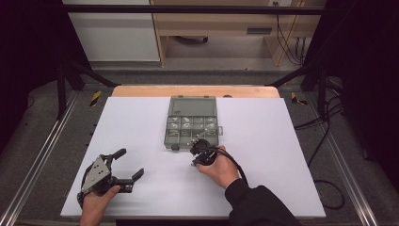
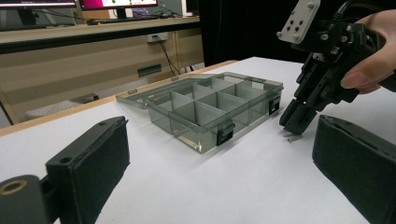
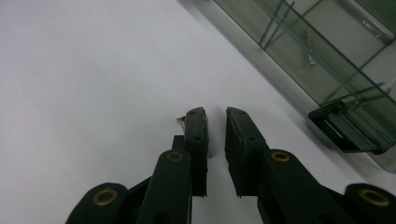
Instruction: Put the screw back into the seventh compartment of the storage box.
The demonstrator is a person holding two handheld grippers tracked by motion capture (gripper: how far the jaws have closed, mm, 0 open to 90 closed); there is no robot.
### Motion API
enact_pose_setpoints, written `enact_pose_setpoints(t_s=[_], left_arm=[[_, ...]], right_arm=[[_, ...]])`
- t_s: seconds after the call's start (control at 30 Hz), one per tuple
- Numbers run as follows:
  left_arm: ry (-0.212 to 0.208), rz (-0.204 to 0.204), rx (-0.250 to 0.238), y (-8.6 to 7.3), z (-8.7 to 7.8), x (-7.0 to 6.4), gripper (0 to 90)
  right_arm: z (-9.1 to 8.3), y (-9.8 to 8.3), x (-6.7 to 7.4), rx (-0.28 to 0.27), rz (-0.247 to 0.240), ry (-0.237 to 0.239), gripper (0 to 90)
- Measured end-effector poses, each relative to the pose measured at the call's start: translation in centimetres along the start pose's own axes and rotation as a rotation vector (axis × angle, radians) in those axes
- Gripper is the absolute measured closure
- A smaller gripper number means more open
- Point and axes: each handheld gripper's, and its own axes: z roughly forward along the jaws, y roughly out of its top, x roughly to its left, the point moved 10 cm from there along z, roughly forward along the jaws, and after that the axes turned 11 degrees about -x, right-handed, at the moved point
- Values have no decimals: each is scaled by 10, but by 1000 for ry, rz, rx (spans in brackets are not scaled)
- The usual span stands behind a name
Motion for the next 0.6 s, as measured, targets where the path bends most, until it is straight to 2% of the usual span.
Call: enact_pose_setpoints(t_s=[0.47,0.6], left_arm=[[1,-2,-6,1,0,0,37],[-5,-9,-15,2,0,0,37]], right_arm=[[0,-2,1,20,-20,-3,874],[-4,0,0,-1,-11,-4,875]])
